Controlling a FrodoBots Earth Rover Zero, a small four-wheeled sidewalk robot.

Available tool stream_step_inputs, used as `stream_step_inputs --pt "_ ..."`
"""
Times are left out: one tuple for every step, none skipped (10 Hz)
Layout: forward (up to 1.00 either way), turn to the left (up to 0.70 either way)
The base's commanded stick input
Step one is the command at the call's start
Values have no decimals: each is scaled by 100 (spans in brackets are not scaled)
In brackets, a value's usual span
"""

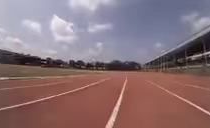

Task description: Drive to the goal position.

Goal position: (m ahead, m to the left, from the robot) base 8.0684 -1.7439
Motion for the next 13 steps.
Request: stream_step_inputs --pt "70 0" --pt "70 0" --pt "70 0" --pt "70 0" --pt "70 0" --pt "70 0" --pt "70 0" --pt "70 0" --pt "70 0" --pt "70 0" --pt "70 0" --pt "70 0" --pt "70 0"
